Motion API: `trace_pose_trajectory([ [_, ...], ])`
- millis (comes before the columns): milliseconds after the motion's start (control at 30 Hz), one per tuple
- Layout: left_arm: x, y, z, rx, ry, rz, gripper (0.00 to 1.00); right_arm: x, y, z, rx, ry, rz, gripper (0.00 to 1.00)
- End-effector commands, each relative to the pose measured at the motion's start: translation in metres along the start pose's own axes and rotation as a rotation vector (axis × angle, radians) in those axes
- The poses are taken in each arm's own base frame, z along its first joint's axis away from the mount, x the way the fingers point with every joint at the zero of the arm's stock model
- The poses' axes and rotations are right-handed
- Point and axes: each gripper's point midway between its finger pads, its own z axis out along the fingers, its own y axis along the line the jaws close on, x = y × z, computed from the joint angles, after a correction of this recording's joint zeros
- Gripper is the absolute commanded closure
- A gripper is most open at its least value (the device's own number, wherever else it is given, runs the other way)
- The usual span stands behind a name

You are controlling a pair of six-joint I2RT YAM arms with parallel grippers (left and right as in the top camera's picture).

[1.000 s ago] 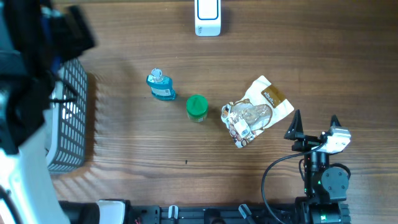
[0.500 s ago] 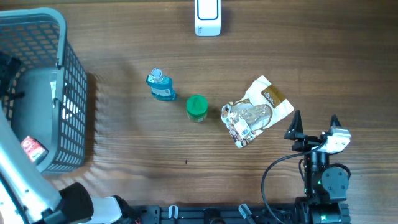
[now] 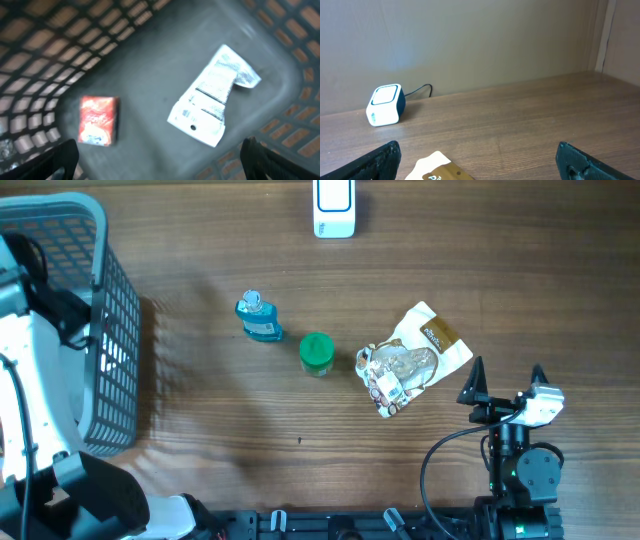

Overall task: Scan the item barcode
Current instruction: 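Lower the left gripper into the basket and grasp the white packet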

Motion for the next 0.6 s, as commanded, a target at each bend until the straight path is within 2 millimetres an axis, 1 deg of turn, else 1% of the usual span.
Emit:
trace_pose_trajectory([
  [0, 0.013, -0.019, 0.017, 0.093, 0.022, 0.131, 0.00, -0.001, 0.002, 0.000, -0.013, -0.006, -0.016, 0.00],
  [67, 0.011, -0.024, 0.024, 0.109, 0.009, 0.129, 0.00, -0.001, 0.002, 0.000, -0.013, -0.006, -0.016, 0.00],
  [133, 0.010, -0.041, 0.037, 0.164, 0.014, 0.143, 0.00, -0.001, 0.002, 0.000, -0.013, -0.006, -0.016, 0.00],
  [267, 0.014, -0.053, 0.058, 0.199, 0.052, 0.137, 0.00, -0.001, 0.002, 0.000, -0.013, -0.006, -0.016, 0.00],
  [367, 0.018, -0.056, 0.076, 0.194, 0.086, 0.104, 0.00, -0.001, 0.002, 0.000, -0.013, -0.006, -0.017, 0.00],
  [567, 0.027, -0.059, 0.101, 0.187, 0.140, 0.087, 0.00, -0.001, 0.002, 0.000, -0.013, -0.006, -0.016, 0.00],
])
